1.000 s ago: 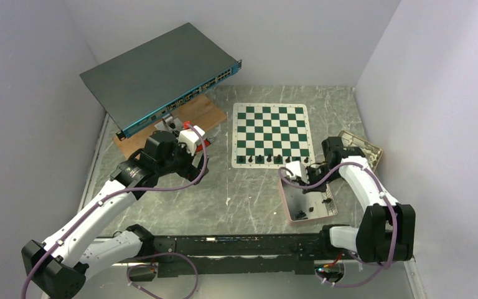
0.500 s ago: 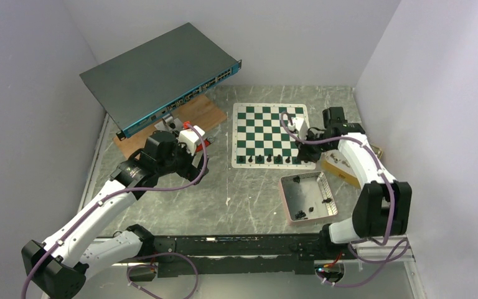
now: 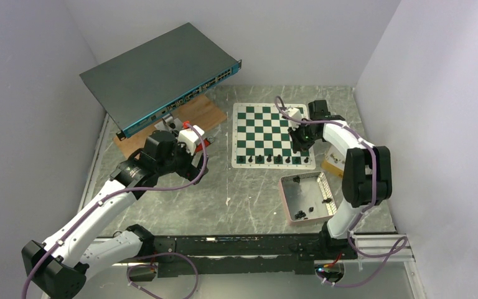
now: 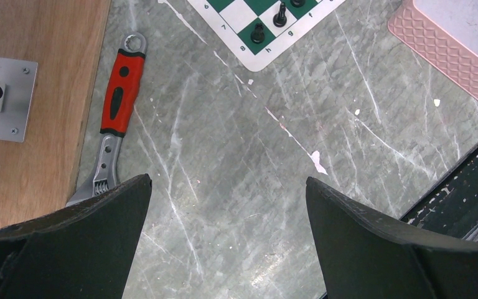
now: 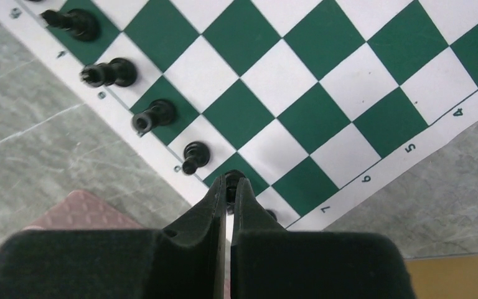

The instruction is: Set up the chess pieces on the board

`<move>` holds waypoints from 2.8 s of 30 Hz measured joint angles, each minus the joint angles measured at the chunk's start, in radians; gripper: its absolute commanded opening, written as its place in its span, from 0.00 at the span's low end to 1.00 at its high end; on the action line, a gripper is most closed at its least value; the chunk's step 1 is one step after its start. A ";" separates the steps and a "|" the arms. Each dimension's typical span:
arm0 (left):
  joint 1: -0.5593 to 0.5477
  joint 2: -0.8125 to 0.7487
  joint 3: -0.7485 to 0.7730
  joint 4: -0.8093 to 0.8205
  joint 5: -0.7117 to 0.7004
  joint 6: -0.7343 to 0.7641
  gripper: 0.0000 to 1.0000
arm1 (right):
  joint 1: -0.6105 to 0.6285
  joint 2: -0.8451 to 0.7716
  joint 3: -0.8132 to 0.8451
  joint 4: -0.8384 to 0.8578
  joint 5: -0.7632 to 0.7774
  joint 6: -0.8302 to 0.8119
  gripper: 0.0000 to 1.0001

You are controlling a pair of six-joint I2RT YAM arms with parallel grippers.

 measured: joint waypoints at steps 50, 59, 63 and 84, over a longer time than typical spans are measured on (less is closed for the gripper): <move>0.006 0.000 0.000 0.000 0.000 0.000 1.00 | 0.012 0.143 0.024 0.092 0.109 0.083 0.05; 0.008 -0.001 -0.002 0.000 0.000 0.000 1.00 | 0.012 0.143 0.024 0.111 0.123 0.086 0.06; 0.010 -0.001 -0.010 0.000 0.000 0.000 1.00 | 0.012 0.143 0.024 0.117 0.127 0.086 0.06; 0.012 -0.002 -0.012 0.000 -0.001 0.000 1.00 | 0.012 0.143 0.024 0.098 0.114 0.086 0.06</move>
